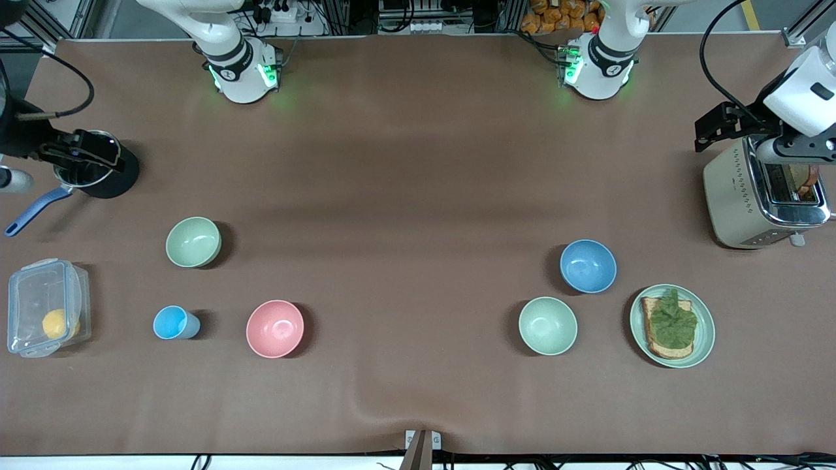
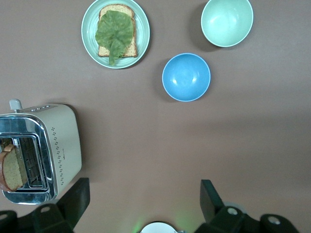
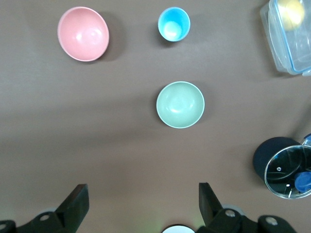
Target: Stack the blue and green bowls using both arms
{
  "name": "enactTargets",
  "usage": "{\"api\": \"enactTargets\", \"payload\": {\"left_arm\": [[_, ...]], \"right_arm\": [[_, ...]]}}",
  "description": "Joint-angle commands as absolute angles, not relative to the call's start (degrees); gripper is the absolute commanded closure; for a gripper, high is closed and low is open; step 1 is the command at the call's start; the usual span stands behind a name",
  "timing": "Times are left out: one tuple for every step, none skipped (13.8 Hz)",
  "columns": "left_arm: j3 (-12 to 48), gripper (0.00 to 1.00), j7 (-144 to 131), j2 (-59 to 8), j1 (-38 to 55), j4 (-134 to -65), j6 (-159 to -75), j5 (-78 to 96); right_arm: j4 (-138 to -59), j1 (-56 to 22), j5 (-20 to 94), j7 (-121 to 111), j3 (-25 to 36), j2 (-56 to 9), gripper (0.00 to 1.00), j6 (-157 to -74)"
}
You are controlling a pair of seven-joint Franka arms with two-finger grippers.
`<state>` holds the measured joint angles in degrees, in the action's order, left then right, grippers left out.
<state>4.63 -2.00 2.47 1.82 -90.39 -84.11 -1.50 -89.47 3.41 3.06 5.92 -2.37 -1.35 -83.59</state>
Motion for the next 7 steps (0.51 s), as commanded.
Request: {"api": "enactTargets", "payload": {"left_arm": [[4.48,0.00,-0.44,1.93,1.67,-89.12,-83.94,-0.70],[4.48,0.00,-0.53,1.76,1.32,-89.21,-83.94,-0.70],[4.57,0.00,-0.53,1.24,0.36,-89.30,-83.94,-0.44],[5.01,0.00,-0.70,0.19,-0.34,-89.21,-83.94,-0.44],[5.01,0.00,-1.05,-0.61,-0.26,-89.21,-84.02,-0.53],[5.01,0.00,-1.05,-1.49,-0.35,-89.12,-84.20,-0.61],[5.10,0.00,-1.05,-2.28,-0.44,-89.21,-84.37,-0.53]], "right_arm": [[-94.99,6.67,2.81,5.01,-2.99,-0.35,0.00,-86.04],[-97.27,7.46,2.81,4.75,-2.99,-0.18,0.00,-87.61],[-99.56,8.17,2.81,2.83,-2.99,0.52,0.00,-89.45],[-101.93,8.35,2.81,1.42,-2.99,0.88,0.00,-91.30],[-104.13,8.87,2.81,1.32,-2.99,1.05,0.00,-93.75],[-106.24,9.05,2.81,1.23,-2.99,1.05,0.00,-95.87],[-108.43,9.23,2.81,1.23,-2.99,1.05,0.00,-98.32]]}}
